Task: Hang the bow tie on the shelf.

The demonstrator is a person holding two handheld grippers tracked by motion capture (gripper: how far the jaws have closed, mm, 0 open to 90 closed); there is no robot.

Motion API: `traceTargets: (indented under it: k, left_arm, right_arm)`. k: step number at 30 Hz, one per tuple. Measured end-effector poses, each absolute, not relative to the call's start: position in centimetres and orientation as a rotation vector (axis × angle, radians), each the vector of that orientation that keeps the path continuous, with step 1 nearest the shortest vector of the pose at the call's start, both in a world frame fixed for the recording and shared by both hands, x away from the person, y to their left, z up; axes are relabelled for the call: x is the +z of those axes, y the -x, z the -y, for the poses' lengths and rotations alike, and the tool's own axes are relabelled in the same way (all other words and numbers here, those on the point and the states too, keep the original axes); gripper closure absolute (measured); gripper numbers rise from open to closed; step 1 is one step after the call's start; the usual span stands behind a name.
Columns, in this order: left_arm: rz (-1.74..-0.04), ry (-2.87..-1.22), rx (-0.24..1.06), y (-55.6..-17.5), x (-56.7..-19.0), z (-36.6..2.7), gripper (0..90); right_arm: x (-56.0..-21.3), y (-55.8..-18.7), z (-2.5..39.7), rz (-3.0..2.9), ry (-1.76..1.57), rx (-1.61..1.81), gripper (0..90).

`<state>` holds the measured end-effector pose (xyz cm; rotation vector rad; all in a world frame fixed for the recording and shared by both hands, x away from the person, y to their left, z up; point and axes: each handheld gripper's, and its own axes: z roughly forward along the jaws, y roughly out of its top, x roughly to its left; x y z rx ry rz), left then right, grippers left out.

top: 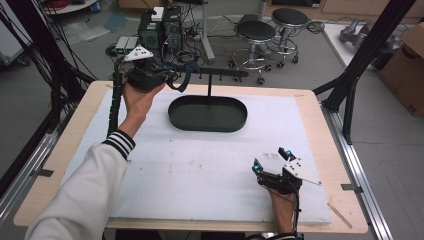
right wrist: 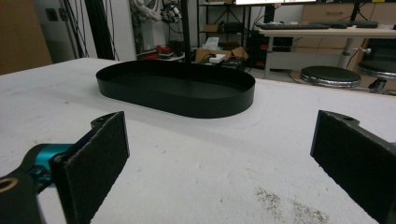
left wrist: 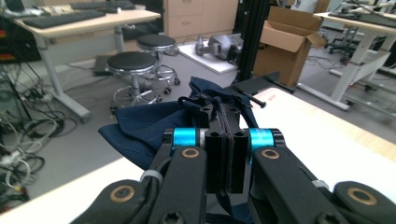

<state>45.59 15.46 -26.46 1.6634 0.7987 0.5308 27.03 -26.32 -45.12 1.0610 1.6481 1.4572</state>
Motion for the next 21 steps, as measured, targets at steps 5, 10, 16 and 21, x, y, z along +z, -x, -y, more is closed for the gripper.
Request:
traceTargets:
  k: [5, 10, 16, 21]
  left_arm:
    - [-0.819, -1.66, 0.526, -46.6, -27.1, -15.4, 88.8]
    - [-0.843, -1.655, 0.523, -47.3, -27.8, -15.2, 88.8]
    - [-0.874, -1.663, 0.508, -47.8, -28.5, -14.5, 88.8]
    - [-0.909, -1.665, 0.51, -48.3, -29.0, -14.4, 88.8]
  right_arm:
    - [-45.1, -27.0, 26.4, -1.646, -1.073, 1.463, 3.3]
    - [-45.1, -27.0, 26.4, -1.638, -1.075, 1.467, 3.4]
    - [-45.1, -26.9, 26.4, -1.638, -1.078, 1.47, 3.3]
    - [-45.1, -26.9, 26.4, -1.636, -1.07, 1.472, 3.3]
